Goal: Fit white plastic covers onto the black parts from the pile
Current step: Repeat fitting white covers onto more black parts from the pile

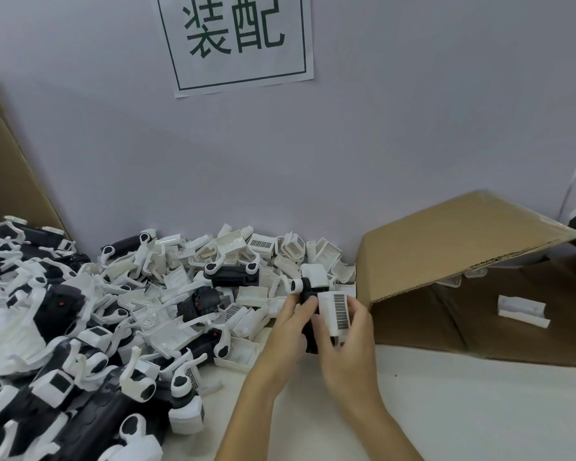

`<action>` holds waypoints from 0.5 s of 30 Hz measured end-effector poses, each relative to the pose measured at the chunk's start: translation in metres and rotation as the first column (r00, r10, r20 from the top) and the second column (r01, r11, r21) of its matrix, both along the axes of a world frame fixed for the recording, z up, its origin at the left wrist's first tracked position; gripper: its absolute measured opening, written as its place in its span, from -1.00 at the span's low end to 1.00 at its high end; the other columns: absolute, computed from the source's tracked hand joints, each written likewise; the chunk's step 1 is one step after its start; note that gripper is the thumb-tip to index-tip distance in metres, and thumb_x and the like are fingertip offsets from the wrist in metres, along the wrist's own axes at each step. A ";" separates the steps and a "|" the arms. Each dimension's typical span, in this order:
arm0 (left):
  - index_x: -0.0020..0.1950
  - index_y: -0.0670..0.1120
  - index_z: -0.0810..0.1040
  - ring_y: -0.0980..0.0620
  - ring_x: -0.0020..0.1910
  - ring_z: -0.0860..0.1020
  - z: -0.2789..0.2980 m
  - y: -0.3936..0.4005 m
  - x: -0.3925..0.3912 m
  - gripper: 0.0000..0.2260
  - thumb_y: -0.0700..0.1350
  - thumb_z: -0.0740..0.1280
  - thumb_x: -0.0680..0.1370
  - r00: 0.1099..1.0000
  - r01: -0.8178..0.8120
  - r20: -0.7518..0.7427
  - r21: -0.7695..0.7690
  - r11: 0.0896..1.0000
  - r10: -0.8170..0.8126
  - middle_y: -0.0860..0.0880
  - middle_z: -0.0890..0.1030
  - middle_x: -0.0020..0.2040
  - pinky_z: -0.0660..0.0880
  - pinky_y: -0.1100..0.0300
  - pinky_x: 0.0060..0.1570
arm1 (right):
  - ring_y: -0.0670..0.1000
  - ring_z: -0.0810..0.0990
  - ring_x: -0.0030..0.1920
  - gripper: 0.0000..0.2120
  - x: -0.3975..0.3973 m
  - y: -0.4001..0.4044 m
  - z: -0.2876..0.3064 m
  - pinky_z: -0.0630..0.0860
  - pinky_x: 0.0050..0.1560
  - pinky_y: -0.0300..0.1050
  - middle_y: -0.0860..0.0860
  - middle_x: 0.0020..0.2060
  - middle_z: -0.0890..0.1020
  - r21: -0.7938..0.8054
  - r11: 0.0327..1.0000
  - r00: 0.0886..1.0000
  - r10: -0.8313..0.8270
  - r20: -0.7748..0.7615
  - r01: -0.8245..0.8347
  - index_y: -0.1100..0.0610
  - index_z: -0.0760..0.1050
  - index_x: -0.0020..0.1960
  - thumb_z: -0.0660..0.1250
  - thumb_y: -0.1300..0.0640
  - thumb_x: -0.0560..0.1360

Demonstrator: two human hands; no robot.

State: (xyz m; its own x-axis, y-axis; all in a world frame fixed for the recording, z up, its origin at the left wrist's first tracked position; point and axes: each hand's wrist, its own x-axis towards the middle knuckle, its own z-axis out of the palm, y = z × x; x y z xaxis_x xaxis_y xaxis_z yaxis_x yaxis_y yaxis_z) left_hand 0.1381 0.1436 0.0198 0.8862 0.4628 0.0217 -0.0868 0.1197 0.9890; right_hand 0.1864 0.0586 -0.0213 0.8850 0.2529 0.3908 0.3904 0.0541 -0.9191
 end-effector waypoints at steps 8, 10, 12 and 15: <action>0.24 0.03 0.58 0.02 0.05 0.69 -0.002 -0.001 0.002 -0.80 -0.12 0.33 0.63 0.999 -0.003 0.040 0.058 0.998 0.001 -0.04 0.72 0.07 0.57 0.29 -0.11 | -0.12 0.44 0.27 -0.49 -0.004 0.000 -0.005 0.43 0.27 -0.14 -0.15 0.17 0.39 -0.151 0.988 0.978 0.003 0.209 0.029 0.08 0.32 0.48 0.35 0.06 0.57; 0.26 0.02 0.58 0.03 0.03 0.69 -0.001 0.001 0.001 -0.80 -0.11 0.29 0.64 0.999 -0.015 0.049 0.023 1.000 0.014 -0.04 0.72 0.06 0.58 0.30 -0.14 | -0.16 0.44 0.28 -0.50 -0.006 0.000 -0.003 0.46 0.31 -0.08 -0.21 0.16 0.39 -0.132 0.991 0.974 0.012 0.228 0.019 0.09 0.34 0.50 0.32 0.06 0.59; 0.26 0.01 0.57 0.08 0.01 0.69 -0.001 0.001 0.001 -0.80 -0.10 0.28 0.65 0.998 -0.017 0.055 0.009 1.000 0.016 -0.01 0.72 0.04 0.57 0.33 -0.18 | -0.14 0.49 0.24 -0.50 -0.006 0.000 -0.002 0.51 0.27 -0.05 -0.24 0.13 0.40 -0.093 0.995 0.971 -0.020 0.237 0.043 0.09 0.39 0.48 0.35 0.03 0.57; 0.27 0.04 0.55 0.13 0.00 0.69 -0.002 -0.001 0.002 -0.80 -0.08 0.29 0.64 0.998 -0.013 0.069 -0.005 1.000 0.014 0.05 0.73 0.03 0.55 0.38 -0.19 | -0.10 0.51 0.20 -0.47 -0.006 -0.001 -0.001 0.52 0.23 -0.08 -0.17 0.09 0.43 -0.081 0.994 0.965 -0.051 0.257 0.074 0.12 0.42 0.47 0.41 0.04 0.53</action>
State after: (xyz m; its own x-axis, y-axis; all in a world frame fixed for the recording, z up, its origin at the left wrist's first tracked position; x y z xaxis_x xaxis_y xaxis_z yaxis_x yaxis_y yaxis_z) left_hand 0.1404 0.1424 0.0183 0.8764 0.4749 0.0803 -0.1564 0.1229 0.9800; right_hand 0.1806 0.0579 -0.0223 0.7748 0.2442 0.5831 0.6115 -0.0555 -0.7893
